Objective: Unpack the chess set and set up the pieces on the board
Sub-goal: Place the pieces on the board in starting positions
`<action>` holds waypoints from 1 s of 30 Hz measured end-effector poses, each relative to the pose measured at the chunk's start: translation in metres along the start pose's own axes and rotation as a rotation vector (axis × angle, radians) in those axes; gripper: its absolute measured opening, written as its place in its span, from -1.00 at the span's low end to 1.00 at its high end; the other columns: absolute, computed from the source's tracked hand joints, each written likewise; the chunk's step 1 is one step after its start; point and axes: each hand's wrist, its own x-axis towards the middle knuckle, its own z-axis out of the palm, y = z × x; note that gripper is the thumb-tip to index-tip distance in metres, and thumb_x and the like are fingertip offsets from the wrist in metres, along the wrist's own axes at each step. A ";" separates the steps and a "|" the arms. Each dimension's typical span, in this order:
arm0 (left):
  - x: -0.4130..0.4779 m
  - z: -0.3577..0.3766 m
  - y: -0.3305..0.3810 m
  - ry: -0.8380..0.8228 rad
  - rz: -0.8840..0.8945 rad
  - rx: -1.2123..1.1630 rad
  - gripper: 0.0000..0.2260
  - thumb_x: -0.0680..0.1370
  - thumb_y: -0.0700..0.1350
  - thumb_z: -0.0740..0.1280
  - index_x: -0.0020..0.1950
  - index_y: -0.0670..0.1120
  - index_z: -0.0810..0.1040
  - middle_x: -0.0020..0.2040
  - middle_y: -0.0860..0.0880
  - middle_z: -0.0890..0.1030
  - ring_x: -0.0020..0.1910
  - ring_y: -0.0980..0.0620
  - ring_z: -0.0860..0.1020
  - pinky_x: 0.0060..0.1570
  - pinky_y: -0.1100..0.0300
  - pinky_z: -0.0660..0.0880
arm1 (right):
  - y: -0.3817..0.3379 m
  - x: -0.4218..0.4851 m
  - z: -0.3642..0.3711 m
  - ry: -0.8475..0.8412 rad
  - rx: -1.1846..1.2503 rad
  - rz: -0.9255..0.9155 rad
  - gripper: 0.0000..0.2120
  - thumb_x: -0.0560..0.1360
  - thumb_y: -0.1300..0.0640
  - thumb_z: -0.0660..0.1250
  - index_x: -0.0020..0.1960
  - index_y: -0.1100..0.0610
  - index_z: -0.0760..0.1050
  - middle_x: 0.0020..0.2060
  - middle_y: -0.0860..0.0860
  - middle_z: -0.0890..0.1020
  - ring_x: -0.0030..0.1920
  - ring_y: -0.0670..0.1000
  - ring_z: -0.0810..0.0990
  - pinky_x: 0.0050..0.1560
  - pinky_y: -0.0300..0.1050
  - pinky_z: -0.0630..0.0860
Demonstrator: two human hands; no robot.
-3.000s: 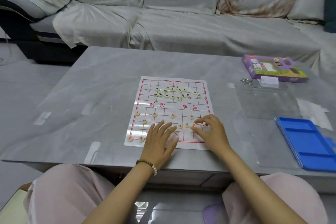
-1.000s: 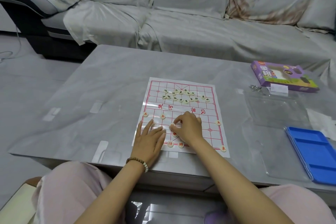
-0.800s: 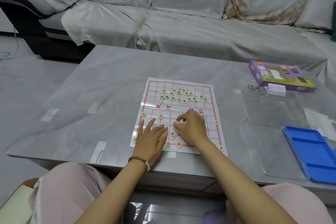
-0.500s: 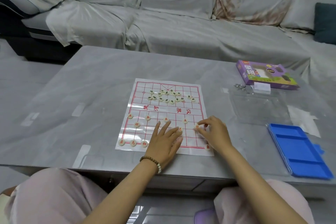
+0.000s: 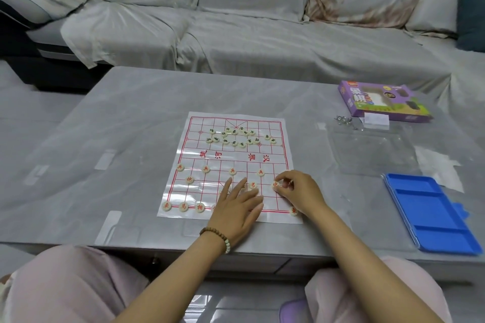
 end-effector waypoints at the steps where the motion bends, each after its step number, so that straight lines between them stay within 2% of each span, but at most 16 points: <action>1: 0.000 0.000 0.000 0.001 -0.001 0.001 -0.31 0.47 0.21 -0.40 0.42 0.16 0.29 0.46 0.16 0.25 0.51 0.09 -0.06 0.38 0.10 -0.46 | 0.000 0.000 0.001 0.006 0.006 0.008 -0.79 0.45 0.00 0.41 0.07 0.01 0.58 -0.08 -0.07 0.61 -0.15 -0.08 0.52 -0.08 -0.18 0.53; 5: 0.001 0.000 -0.001 0.006 0.002 -0.042 -0.29 0.45 0.22 -0.40 0.40 0.16 0.33 0.45 0.17 0.27 0.51 0.10 -0.05 0.39 0.11 -0.43 | -0.001 -0.002 0.002 0.014 0.030 0.024 -0.79 0.46 0.01 0.41 0.07 0.02 0.57 -0.07 -0.05 0.61 -0.14 -0.07 0.53 -0.05 -0.18 0.54; 8: -0.002 -0.006 -0.009 0.060 -0.006 -0.141 -0.30 0.47 0.24 -0.35 0.35 0.13 0.41 0.39 0.16 0.38 0.50 0.13 0.02 0.42 0.15 -0.36 | -0.005 -0.005 0.001 0.010 -0.007 0.021 -0.76 0.46 -0.02 0.39 0.10 0.01 0.55 -0.08 -0.06 0.59 -0.14 -0.07 0.53 -0.05 -0.18 0.54; 12: -0.007 -0.021 -0.035 0.229 -0.102 -0.311 -0.31 0.50 0.31 -0.25 0.17 0.04 0.58 0.20 0.09 0.57 0.40 0.07 0.29 0.43 0.13 -0.05 | -0.020 -0.010 0.002 0.027 -0.019 -0.035 -0.76 0.48 -0.01 0.36 0.13 -0.01 0.53 -0.12 -0.07 0.56 -0.13 -0.07 0.52 -0.06 -0.18 0.51; 14: -0.010 -0.025 -0.052 0.285 -0.180 -0.322 -0.40 0.51 0.26 -0.13 0.11 0.01 0.61 0.13 0.06 0.61 0.31 0.01 0.39 0.36 0.07 0.17 | -0.032 -0.010 0.007 -0.021 -0.025 -0.082 -0.76 0.49 -0.04 0.35 0.14 -0.01 0.54 -0.09 -0.08 0.56 -0.11 -0.08 0.51 -0.09 -0.21 0.47; 16: -0.014 -0.029 -0.065 0.296 -0.245 -0.298 -0.47 0.52 0.23 -0.04 0.10 -0.01 0.61 0.09 0.03 0.62 0.22 -0.01 0.46 0.25 0.05 0.30 | -0.043 -0.008 0.013 -0.061 -0.054 -0.106 -0.73 0.50 -0.06 0.34 0.16 0.00 0.55 -0.02 -0.07 0.56 -0.06 -0.08 0.51 -0.11 -0.25 0.40; 20: -0.019 -0.036 -0.071 0.294 -0.303 -0.278 -0.60 0.57 0.11 0.05 0.13 -0.03 0.60 0.08 0.01 0.62 0.15 0.01 0.47 0.18 0.15 0.28 | -0.055 -0.004 0.022 -0.050 -0.091 -0.084 -0.75 0.50 -0.01 0.35 0.15 0.03 0.56 0.00 -0.04 0.57 -0.08 -0.08 0.50 -0.13 -0.27 0.33; 25: -0.023 -0.034 -0.061 0.281 -0.276 -0.281 -0.51 0.52 0.16 -0.03 0.12 -0.02 0.60 0.07 0.03 0.62 0.13 0.03 0.45 0.10 0.21 0.23 | -0.050 -0.006 0.014 -0.088 -0.143 -0.095 -0.82 0.48 0.01 0.36 0.07 0.01 0.57 0.00 -0.07 0.54 0.00 -0.06 0.53 -0.07 -0.22 0.41; 28: -0.023 -0.029 -0.048 0.271 -0.199 -0.282 -0.43 0.49 0.21 -0.09 0.10 -0.03 0.60 0.05 0.02 0.62 0.13 0.01 0.47 0.12 0.17 0.27 | -0.044 -0.012 0.005 -0.146 -0.165 -0.130 -0.84 0.46 0.01 0.39 0.02 0.00 0.59 0.01 -0.08 0.54 0.03 -0.06 0.52 0.01 -0.17 0.45; 30: -0.023 -0.021 -0.037 0.265 -0.104 -0.243 -0.50 0.51 0.15 -0.04 0.13 -0.02 0.59 0.06 0.02 0.61 0.13 -0.02 0.48 0.13 0.12 0.32 | -0.037 -0.018 -0.001 -0.166 -0.152 -0.135 -0.86 0.44 0.04 0.41 -0.01 -0.01 0.60 0.01 -0.07 0.54 0.04 -0.04 0.52 0.07 -0.14 0.44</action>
